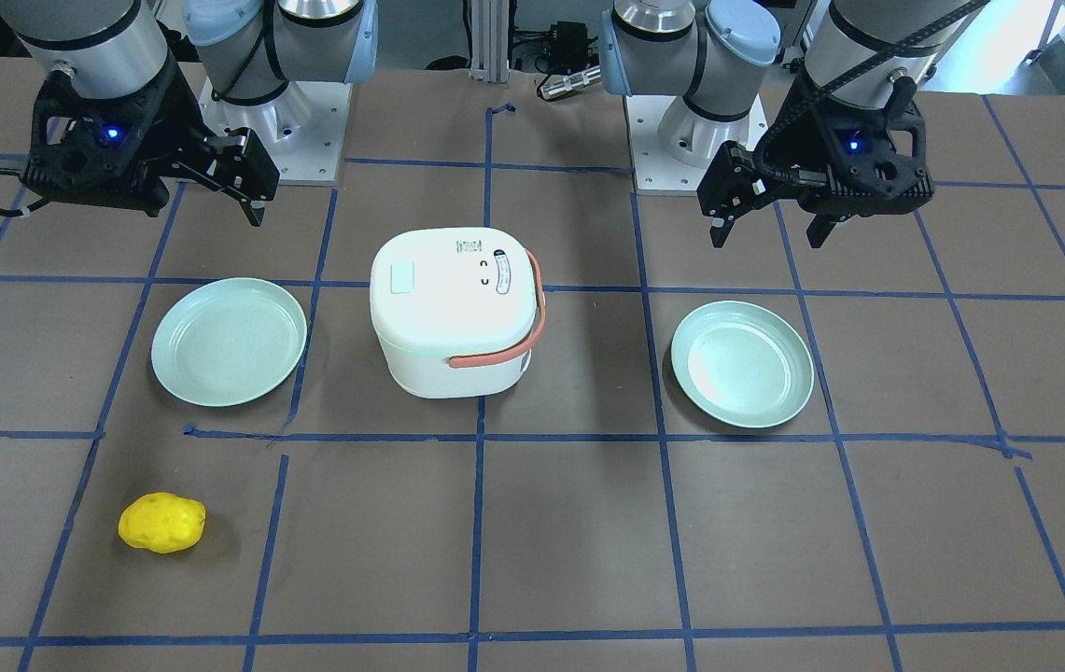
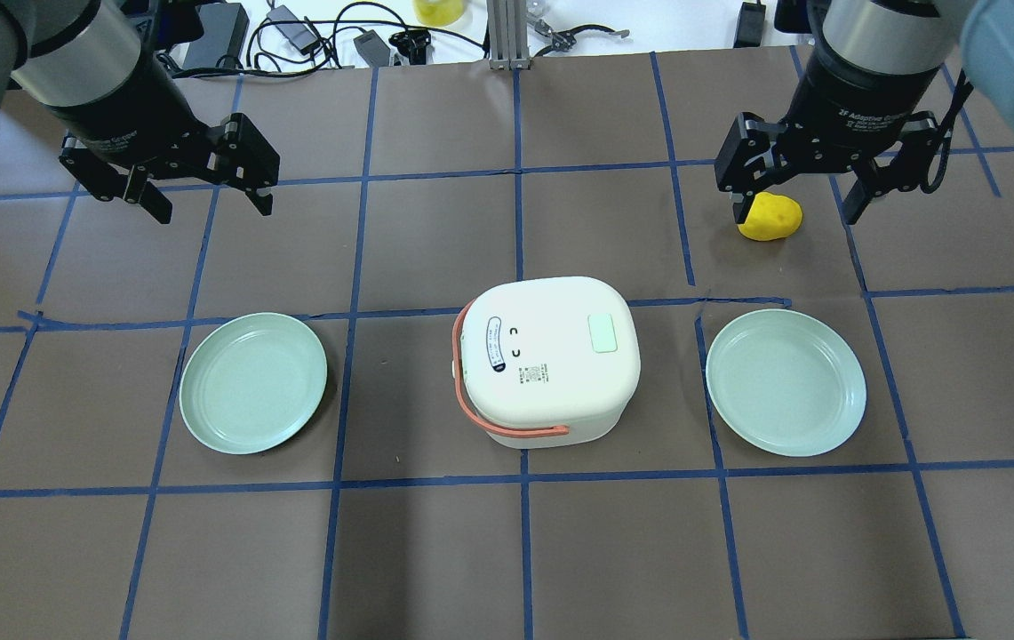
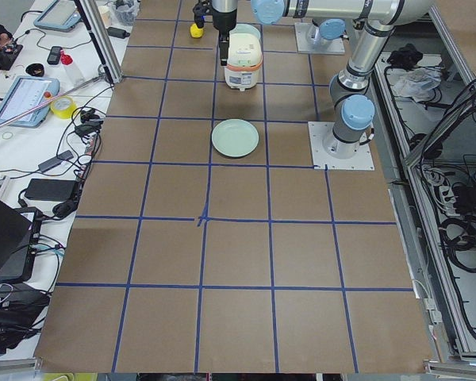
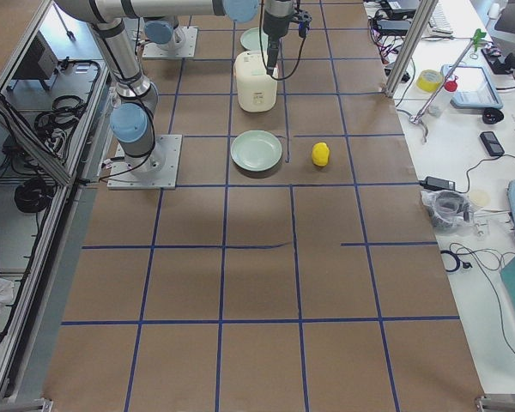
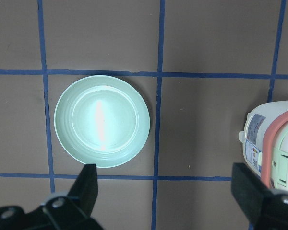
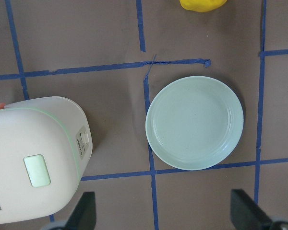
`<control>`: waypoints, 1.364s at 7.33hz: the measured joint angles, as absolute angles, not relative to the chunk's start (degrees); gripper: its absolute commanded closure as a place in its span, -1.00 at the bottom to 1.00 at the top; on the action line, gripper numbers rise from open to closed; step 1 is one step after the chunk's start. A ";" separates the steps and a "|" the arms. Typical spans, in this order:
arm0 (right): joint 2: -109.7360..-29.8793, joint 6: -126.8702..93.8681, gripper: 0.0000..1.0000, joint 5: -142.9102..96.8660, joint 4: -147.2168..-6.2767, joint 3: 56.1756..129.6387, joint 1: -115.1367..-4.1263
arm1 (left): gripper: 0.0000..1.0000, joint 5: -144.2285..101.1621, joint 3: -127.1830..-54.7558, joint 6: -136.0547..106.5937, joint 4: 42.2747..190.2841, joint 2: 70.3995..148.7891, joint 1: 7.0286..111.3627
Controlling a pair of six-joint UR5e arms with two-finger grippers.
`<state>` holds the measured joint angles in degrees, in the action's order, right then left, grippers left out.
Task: Press rice cooker button
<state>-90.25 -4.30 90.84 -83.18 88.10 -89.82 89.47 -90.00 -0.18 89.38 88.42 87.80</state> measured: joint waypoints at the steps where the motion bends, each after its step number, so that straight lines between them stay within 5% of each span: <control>1: -90.26 -4.34 -1.00 90.87 -83.08 88.14 -89.82 | -1.00 89.47 -90.00 -0.18 89.38 88.42 87.80; 10: -90.34 -4.05 -1.00 89.96 -82.93 86.43 -90.12 | -1.00 89.47 -90.00 -0.18 89.38 88.42 87.80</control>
